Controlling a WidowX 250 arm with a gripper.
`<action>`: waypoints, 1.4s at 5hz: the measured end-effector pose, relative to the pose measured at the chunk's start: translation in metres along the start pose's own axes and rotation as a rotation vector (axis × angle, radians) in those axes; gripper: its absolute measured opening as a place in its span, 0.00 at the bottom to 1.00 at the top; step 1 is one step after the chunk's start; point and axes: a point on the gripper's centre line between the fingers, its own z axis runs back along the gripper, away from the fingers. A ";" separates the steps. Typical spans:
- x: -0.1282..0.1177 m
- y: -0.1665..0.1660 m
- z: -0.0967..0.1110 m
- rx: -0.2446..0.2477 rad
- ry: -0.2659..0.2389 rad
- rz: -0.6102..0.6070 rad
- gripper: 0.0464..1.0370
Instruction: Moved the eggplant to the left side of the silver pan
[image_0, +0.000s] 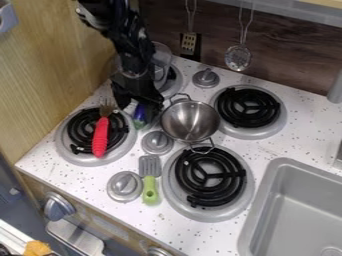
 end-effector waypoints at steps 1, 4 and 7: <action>0.002 -0.002 0.015 0.023 0.011 -0.011 0.96; 0.014 -0.016 0.053 0.011 0.014 0.019 0.96; -0.021 -0.078 0.074 -0.058 0.063 0.069 0.96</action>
